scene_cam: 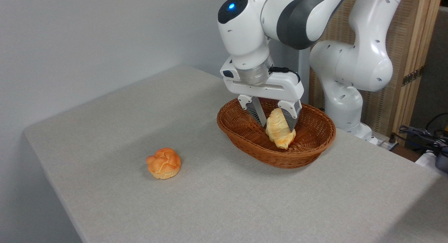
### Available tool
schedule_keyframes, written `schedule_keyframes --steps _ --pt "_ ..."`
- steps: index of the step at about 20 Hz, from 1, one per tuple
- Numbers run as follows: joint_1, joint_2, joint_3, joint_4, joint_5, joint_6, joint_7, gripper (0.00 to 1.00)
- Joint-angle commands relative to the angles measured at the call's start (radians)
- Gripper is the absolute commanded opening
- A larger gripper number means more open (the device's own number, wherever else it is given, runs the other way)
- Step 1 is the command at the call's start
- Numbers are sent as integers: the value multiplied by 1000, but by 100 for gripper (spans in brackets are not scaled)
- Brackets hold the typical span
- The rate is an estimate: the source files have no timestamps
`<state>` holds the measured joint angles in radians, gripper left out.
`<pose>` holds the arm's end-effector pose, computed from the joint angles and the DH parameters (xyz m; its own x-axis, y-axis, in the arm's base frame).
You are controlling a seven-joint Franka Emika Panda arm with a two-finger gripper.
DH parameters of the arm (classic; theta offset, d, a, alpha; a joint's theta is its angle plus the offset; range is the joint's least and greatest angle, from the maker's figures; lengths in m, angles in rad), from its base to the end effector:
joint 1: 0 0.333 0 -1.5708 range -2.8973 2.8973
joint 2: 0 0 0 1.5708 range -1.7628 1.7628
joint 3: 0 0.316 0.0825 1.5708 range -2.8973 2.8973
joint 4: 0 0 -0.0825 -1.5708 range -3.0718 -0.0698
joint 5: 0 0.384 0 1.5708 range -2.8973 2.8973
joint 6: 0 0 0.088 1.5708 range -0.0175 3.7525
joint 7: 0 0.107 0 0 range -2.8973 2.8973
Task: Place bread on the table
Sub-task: 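Close the gripper around the braided bread roll in the basket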
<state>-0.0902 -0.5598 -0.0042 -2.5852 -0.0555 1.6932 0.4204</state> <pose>0.3297 -0.0365 0.4203 0.8315 -0.4807 -0.2784 -0.4476 -0.8766 0.1766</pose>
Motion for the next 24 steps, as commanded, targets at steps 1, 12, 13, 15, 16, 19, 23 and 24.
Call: schedule_keyframes --steps 1,12,13,15,16,19,23,24 --pt "-22 26 7 -4 -4 32 -11 93" --pt "-31 38 9 -1 -1 26 86 17" --pt "-31 38 9 -1 -1 26 86 17" --pt "-31 38 9 -1 -1 26 86 17" --pt "-31 38 9 -1 -1 26 86 17" --pt "-31 38 9 0 -1 23 86 17" --pt "-31 37 7 57 9 -47 179 18" --pt "-31 37 7 91 9 -82 207 19"
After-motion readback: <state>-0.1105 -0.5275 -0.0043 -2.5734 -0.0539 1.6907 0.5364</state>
